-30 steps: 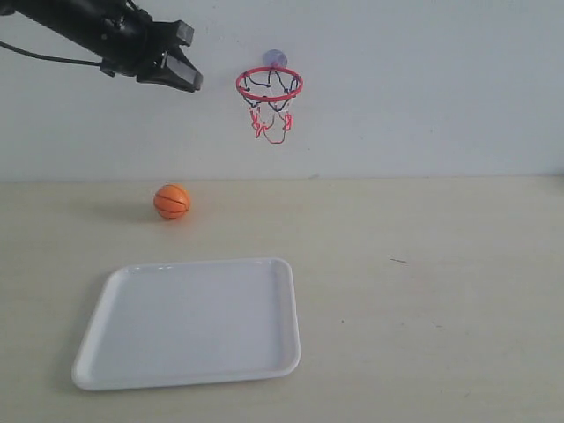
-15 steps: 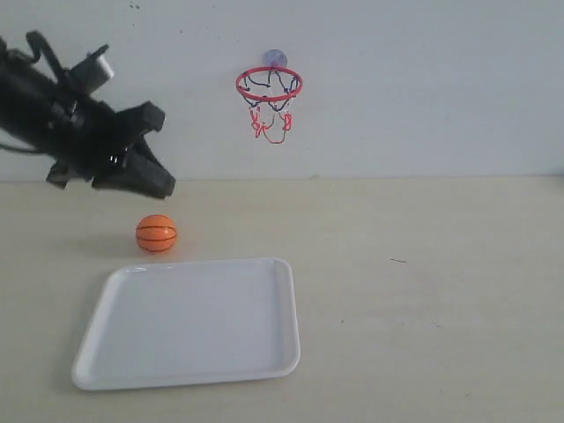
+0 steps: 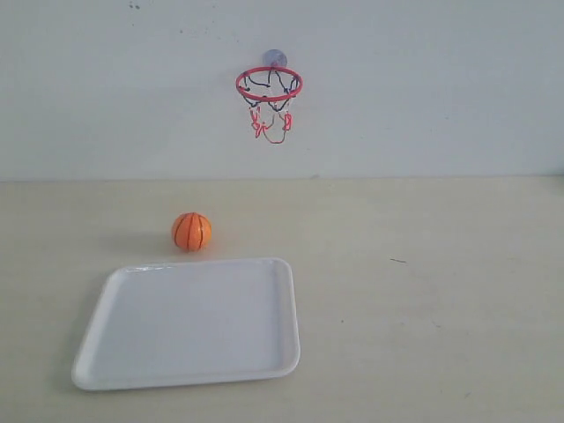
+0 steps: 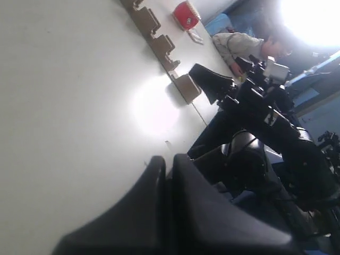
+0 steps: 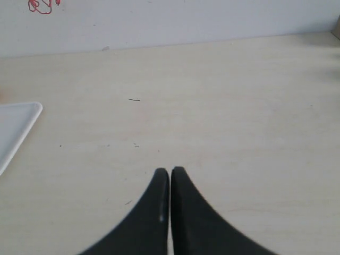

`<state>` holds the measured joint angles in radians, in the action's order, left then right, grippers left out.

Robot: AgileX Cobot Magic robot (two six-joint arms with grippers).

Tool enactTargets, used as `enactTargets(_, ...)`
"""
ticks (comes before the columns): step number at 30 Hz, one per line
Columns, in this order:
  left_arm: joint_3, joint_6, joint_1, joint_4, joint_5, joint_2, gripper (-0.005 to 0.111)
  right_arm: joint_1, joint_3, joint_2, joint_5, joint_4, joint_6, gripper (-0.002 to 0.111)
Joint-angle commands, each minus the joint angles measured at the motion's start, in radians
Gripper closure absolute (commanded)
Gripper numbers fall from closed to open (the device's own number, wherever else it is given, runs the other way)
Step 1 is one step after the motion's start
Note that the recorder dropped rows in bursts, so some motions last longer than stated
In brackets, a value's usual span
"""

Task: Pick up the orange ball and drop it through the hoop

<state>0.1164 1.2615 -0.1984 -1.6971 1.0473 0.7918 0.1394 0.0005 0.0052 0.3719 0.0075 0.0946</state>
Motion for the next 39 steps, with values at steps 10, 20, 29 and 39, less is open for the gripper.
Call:
enactTargets(10,-0.017,0.012,-0.003,-0.01,0.024,-0.154,0.103,0.0,-0.001,-0.005,-0.006,-0.007,0.0,0.108)
enactTargets(20,-0.017,0.124,0.086,-0.033,-0.231,-0.55,0.103,0.0,-0.001,-0.005,-0.005,-0.007,0.0,0.108)
enactTargets(29,-0.021,-0.174,0.086,-0.041,-0.711,-0.675,0.103,0.0,-0.001,-0.005,-0.005,-0.007,0.0,0.108)
enactTargets(39,-0.057,-0.888,0.086,0.662,-1.016,-0.783,0.103,0.0,-0.001,-0.005,-0.005,-0.007,0.0,0.108)
